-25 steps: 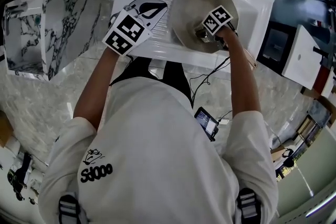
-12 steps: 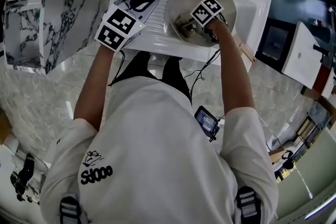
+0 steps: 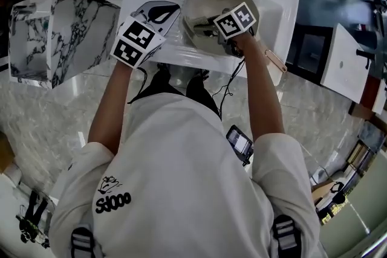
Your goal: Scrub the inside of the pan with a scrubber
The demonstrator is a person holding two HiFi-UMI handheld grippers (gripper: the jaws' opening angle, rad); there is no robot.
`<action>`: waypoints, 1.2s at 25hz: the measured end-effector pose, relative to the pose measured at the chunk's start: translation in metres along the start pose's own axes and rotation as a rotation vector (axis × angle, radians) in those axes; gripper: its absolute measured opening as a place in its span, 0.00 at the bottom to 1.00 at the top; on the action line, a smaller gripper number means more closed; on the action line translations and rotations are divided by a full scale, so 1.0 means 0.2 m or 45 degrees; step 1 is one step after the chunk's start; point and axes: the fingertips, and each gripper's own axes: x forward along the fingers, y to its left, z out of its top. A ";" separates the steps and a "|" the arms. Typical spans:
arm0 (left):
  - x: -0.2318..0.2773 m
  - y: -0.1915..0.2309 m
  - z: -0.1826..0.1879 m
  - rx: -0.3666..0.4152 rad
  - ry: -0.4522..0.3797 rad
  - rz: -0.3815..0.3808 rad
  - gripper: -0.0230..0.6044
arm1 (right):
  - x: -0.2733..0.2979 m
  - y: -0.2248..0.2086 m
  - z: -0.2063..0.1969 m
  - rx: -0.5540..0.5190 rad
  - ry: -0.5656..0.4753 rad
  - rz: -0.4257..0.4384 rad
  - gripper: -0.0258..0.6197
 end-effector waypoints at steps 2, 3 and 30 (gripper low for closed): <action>0.00 -0.01 0.04 0.028 -0.021 0.007 0.05 | -0.09 -0.01 0.07 -0.075 -0.105 -0.126 0.15; 0.01 -0.01 0.07 0.041 -0.033 0.013 0.05 | -0.14 -0.01 0.10 -0.114 -0.141 -0.181 0.15; -0.17 -0.11 0.87 0.320 -0.469 0.082 0.05 | -1.49 0.58 0.34 -0.597 -0.984 -1.173 0.15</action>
